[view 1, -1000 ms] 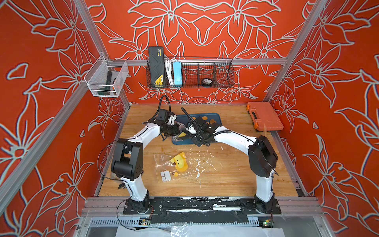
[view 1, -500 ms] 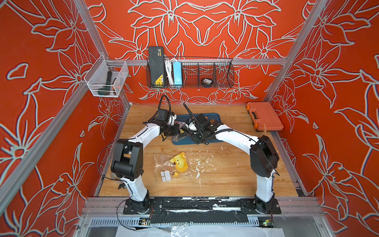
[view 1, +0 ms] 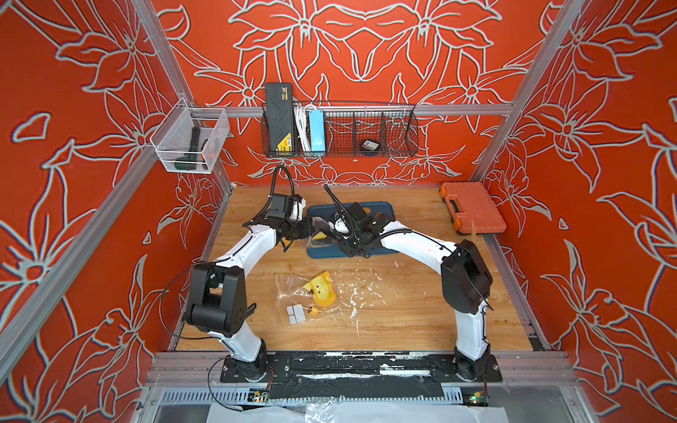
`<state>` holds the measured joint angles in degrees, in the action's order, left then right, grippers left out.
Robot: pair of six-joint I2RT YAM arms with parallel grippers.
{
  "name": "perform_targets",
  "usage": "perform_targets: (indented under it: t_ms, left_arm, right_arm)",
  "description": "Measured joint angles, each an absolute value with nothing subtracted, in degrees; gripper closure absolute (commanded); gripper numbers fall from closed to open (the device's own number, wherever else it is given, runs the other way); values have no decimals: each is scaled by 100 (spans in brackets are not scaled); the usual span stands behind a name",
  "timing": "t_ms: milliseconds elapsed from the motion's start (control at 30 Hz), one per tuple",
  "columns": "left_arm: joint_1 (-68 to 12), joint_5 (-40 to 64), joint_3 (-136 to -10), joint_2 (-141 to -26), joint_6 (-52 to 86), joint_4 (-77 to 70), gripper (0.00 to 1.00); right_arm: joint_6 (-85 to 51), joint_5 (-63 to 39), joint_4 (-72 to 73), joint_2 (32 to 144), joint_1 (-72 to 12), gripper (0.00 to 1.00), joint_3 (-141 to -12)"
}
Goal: Put the cookies into a resealable bag to prevent moisture
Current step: Place the cookie in the ziploc bag, then pick up the cookie from the tray.
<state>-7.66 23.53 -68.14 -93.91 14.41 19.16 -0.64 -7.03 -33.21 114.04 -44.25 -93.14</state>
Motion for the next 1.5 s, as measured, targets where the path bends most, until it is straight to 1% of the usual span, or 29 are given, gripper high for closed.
perform_targets:
  t_ms: [133,167,233,400,567,667,833,967,1067,1233,1400,1500]
  left_arm:
    - [-766,2449,-6814,-9542,1441,1935,100]
    - [-766,2469,-6814,-9550,1441,1942,100]
    - [-766,2497,-6814,-9555,1441,1942,100]
    - [-766,2554,-6827,-9555,1439,1940,100]
    - [-766,2567,-6860,-9585,1441,1949,100]
    - [-766,2552,-6869,-9590,1439,1977,100]
    - [-766,2504,-6869,-9675,1441,2056,100]
    - [-766,2443,-6869,-9701,1439,2088,100]
    - [-766,2390,-6869,-9701,1444,2088,100]
    - [-766,2307,-7083,-9741,1468,2213,100]
    - [-753,2250,-7599,-9872,1529,2220,100]
    - [-753,2248,-7743,-9953,1551,2204,100]
  right_arm:
    - [-43,-775,-3391,11384,-4425,45,-9402]
    - [-25,-781,-3402,11371,-4425,42,-9432]
    - [-47,-794,-3426,11343,-4425,40,-9480]
    - [-49,-799,-3468,11303,-4425,41,-9504]
    - [-47,-799,-3468,11026,-4425,47,-9264]
    - [-47,-845,-3293,10385,-4416,49,-8584]
    - [-121,-869,-2956,8982,-4388,51,-7446]
    - [-294,-751,-2672,8499,-4270,51,-7032]
    - [-447,-565,-2668,8665,-4027,50,-6963]
    - [-569,-408,-2657,9382,-3671,50,-6963]
    - [-587,-412,-2652,9988,-3498,43,-7041]
    - [-567,-416,-2644,10248,-3424,42,-7205]
